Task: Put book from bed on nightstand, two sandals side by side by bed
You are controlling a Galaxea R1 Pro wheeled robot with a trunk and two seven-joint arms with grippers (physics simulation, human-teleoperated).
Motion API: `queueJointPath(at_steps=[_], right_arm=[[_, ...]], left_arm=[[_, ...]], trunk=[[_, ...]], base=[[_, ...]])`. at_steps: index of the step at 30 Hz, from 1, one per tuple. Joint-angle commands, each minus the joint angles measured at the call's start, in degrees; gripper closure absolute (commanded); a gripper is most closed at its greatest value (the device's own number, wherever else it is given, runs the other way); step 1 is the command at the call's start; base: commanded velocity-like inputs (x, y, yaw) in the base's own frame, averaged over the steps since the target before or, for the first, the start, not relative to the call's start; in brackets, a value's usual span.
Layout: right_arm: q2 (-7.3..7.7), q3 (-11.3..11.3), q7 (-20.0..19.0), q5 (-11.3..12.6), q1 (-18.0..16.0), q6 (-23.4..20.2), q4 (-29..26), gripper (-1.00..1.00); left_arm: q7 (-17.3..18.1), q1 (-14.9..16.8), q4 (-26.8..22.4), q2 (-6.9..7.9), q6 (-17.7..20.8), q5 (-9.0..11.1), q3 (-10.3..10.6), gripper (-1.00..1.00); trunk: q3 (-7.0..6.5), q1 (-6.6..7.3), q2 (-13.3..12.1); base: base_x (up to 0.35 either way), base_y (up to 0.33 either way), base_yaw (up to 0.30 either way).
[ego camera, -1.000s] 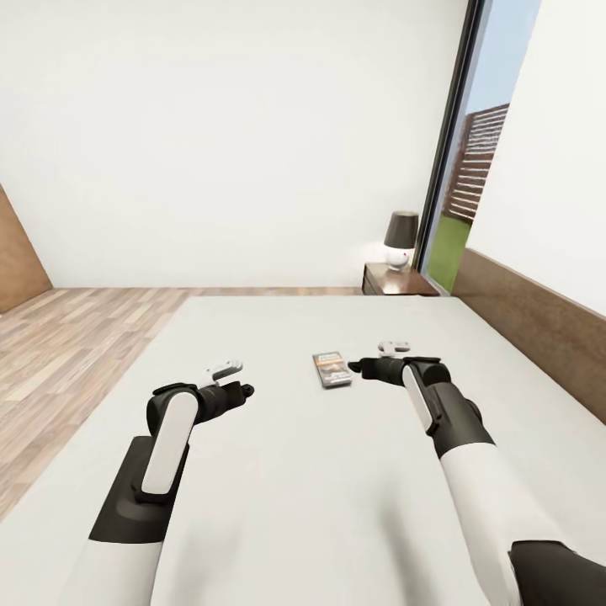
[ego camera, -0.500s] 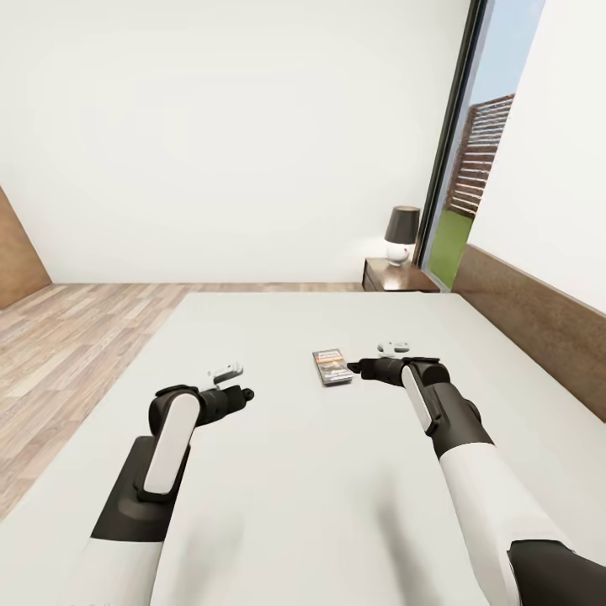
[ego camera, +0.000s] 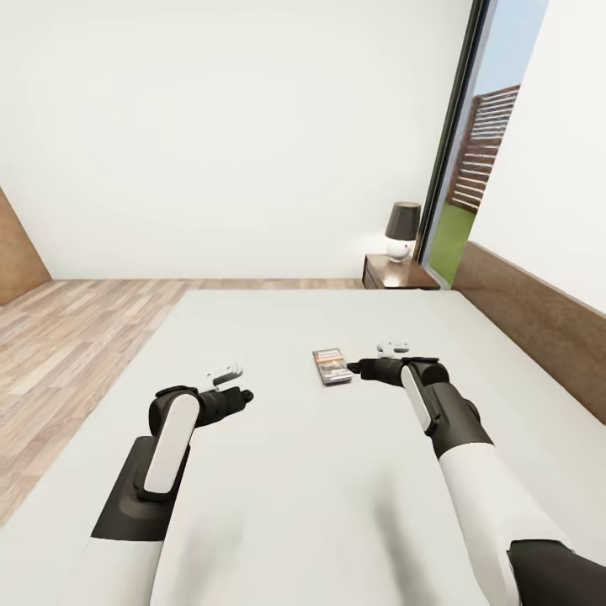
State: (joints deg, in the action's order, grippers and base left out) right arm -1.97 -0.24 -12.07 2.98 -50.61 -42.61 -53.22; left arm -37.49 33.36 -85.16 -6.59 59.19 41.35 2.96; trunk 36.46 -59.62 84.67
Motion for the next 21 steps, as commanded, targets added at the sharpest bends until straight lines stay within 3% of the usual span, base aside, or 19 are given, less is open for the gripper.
queueJointPath(at_steps=[1,4,7,8,9,11,16,21], right_arm=[[-0.05,-0.02,0.14,0.23,-0.17,-0.31,0.23,-1.00],[-0.22,-0.07,0.34,0.23,-1.03,-0.26,2.86,-1.00],[-1.32,-0.21,0.47,0.32,-5.22,0.12,8.34,-1.00],[-1.32,-0.21,0.47,0.32,-5.22,0.12,8.34,-1.00],[-1.96,-0.27,0.50,0.35,-7.60,0.58,11.98,-1.00],[-2.21,-0.29,0.51,0.37,-8.63,1.02,13.98,-1.00],[-2.90,-0.39,0.59,0.48,-12.33,6.16,23.01,-1.00],[-3.37,-0.34,0.84,0.34,-13.73,10.92,27.76,-1.00]], left_arm=[[-0.59,0.04,-0.04,0.00,0.12,0.57,0.00,-1.00],[-0.61,0.13,-0.04,0.00,0.14,0.51,-0.01,-1.00],[-0.64,0.29,-0.52,0.07,0.27,0.45,-0.03,-1.00],[-0.64,0.29,-0.52,0.07,0.27,0.45,-0.03,-1.00],[-0.64,0.36,-0.72,0.04,0.31,0.40,-0.04,-1.00],[-0.65,0.40,-0.78,0.03,0.33,0.40,-0.03,-1.00],[-0.65,0.77,-1.03,-0.05,0.43,0.50,0.03,-1.00],[-0.65,1.01,-0.95,-0.04,0.41,0.25,0.06,-1.00]], trunk=[[-0.04,0.23,-0.38],[0.05,0.45,-0.79],[0.31,0.45,-0.79],[0.40,0.45,-0.79],[0.49,0.45,-0.79],[0.67,0.45,-0.79],[1.11,0.45,-0.79],[1.55,0.45,-0.79]], base=[[0.000,0.000,0.000],[0.000,0.000,0.000],[0.000,0.000,0.000],[0.000,0.000,0.000],[0.000,0.000,0.000],[0.000,0.000,0.000],[0.000,0.000,0.000],[0.000,0.000,-0.009]])
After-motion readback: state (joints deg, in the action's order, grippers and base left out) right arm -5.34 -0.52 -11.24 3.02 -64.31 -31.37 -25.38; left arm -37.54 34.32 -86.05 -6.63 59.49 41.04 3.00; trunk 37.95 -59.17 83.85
